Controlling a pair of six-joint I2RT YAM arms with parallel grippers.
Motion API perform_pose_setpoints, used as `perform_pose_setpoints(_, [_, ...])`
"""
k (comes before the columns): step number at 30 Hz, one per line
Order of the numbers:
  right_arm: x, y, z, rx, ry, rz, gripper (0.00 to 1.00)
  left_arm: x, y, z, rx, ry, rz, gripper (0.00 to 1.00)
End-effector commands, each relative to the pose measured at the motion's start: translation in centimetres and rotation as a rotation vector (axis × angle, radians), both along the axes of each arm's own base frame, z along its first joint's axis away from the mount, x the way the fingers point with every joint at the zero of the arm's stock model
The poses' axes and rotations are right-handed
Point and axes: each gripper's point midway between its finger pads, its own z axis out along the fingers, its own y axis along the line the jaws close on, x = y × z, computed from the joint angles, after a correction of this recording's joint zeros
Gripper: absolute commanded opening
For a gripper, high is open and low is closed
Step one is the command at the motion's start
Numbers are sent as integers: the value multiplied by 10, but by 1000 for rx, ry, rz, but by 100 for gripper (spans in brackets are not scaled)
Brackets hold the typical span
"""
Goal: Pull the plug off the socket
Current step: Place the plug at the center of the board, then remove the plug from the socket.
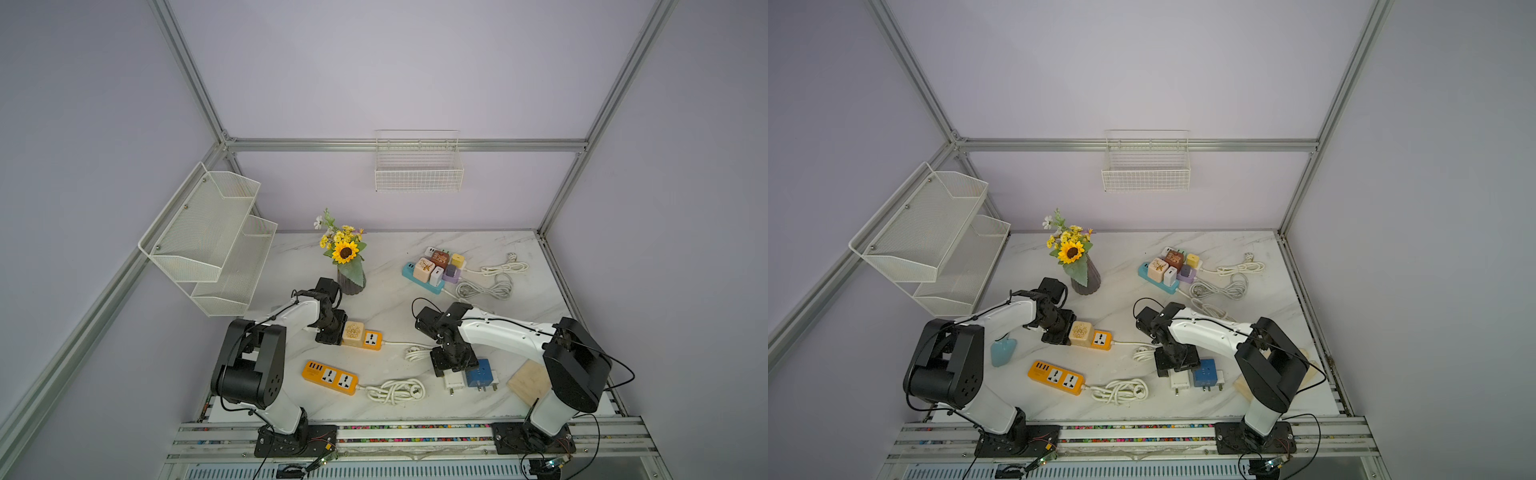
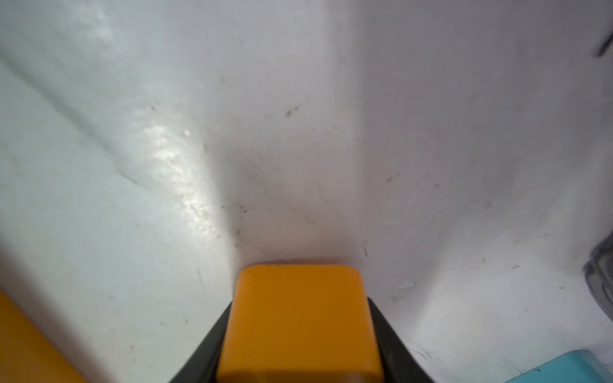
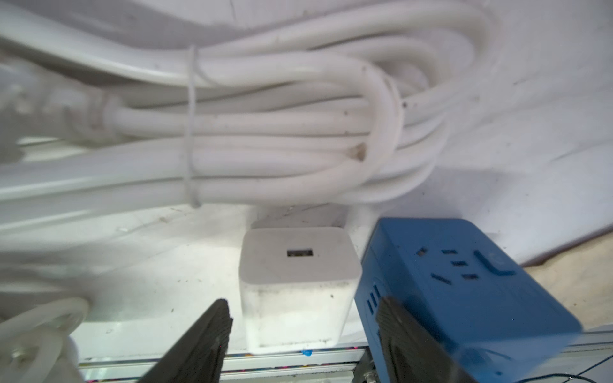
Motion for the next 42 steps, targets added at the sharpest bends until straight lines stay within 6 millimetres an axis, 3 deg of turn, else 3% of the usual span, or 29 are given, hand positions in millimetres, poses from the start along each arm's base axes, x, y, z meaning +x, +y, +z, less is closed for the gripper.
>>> perform_pose_setpoints(1, [26, 13, 43, 100, -164, 27, 75, -8, 20, -6, 110, 46, -29, 0])
perform_pose_setpoints(4, [51, 39, 76, 234, -316, 142, 75, -8, 20, -6, 111, 53, -34, 0])
perform_pose_setpoints(7, [70, 79, 112, 430, -500, 352, 77, -8, 20, -6, 111, 61, -36, 0])
perform_pose_setpoints(10, [77, 121, 146, 645, -716, 613, 79, -9, 19, -7, 106, 68, -38, 0])
perform_pose_setpoints(13, [76, 154, 164, 772, -937, 858, 88, -9, 18, -8, 101, 78, -41, 0])
perform_pose_setpoints(16, [81, 188, 152, 781, -1014, 1048, 92, -10, 18, -9, 101, 85, -41, 0])
perform_pose_setpoints(19, [89, 219, 131, 770, -979, 1140, 92, -12, 18, -9, 100, 95, -47, 0])
perform_pose_setpoints(22, [91, 238, 116, 757, -1001, 1179, 94, -14, 17, -9, 95, 105, -56, 0])
perform_pose_setpoints(33, [84, 273, 70, 763, -893, 1216, 95, -13, 16, -9, 92, 107, -60, 0])
perform_pose_setpoints(42, [88, 288, 51, 773, -832, 1177, 92, -13, 16, -9, 90, 109, -66, 0])
